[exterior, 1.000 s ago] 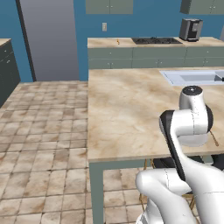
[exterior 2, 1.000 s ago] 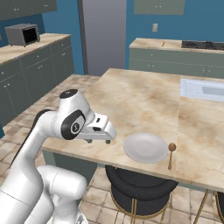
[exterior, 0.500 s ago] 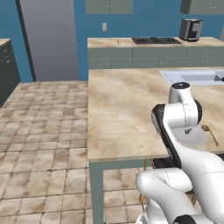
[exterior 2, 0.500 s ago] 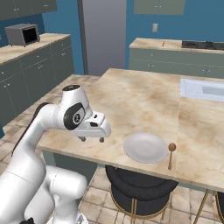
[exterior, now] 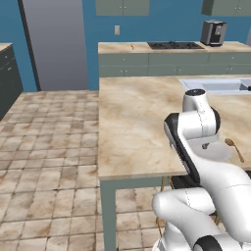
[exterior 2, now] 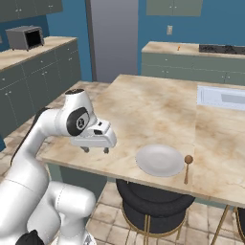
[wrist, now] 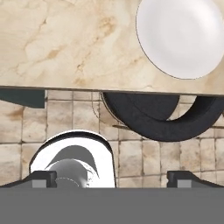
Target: Take the fork and place it on the left side of the plate. Then take the spoon and place it on the right side of the plate. Make sure they're directly next to the plate.
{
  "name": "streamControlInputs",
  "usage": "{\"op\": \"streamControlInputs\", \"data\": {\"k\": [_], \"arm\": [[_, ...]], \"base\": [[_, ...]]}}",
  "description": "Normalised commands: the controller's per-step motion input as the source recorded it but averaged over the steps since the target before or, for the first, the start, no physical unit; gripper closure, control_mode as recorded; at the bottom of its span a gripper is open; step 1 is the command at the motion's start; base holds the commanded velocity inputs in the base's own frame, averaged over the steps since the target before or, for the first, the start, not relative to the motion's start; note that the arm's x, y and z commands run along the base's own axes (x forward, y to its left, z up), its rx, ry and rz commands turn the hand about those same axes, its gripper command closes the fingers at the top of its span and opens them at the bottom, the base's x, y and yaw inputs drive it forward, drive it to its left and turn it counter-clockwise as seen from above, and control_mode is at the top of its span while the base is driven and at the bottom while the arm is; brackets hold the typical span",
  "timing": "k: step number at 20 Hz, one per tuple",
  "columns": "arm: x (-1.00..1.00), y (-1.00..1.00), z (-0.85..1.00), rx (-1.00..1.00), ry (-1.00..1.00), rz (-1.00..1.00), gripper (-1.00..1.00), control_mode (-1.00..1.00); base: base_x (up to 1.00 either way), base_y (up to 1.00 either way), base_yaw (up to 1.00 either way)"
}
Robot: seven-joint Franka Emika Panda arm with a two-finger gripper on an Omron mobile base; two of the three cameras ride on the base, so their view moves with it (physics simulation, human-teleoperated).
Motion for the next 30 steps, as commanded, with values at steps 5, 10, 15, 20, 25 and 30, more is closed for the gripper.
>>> {"op": "streamControlInputs", "data": {"k": [5, 10, 15, 20, 25, 30], "arm": [[0.0, 0.0, 0.0, 0.0, 0.0, 0.0, -1.0, 1.0], [0.0, 0.0, 0.0, 0.0, 0.0, 0.0, -1.0, 1.0], [0.0, 0.0, 0.0, 0.0, 0.0, 0.0, -1.0, 1.0], [0.0, 0.0, 0.0, 0.0, 0.0, 0.0, -1.0, 1.0], [0.0, 0.0, 0.0, 0.0, 0.0, 0.0, -1.0, 1.0], [0.0, 0.0, 0.0, 0.0, 0.0, 0.0, -1.0, 1.0]], "base": [[-0.41, 0.4, 0.0], [-0.12, 0.66, 0.0], [0.0, 0.99, -0.03], [0.0, 1.0, -0.08], [0.05, 1.0, -0.1], [0.39, 0.91, -0.11]]}}
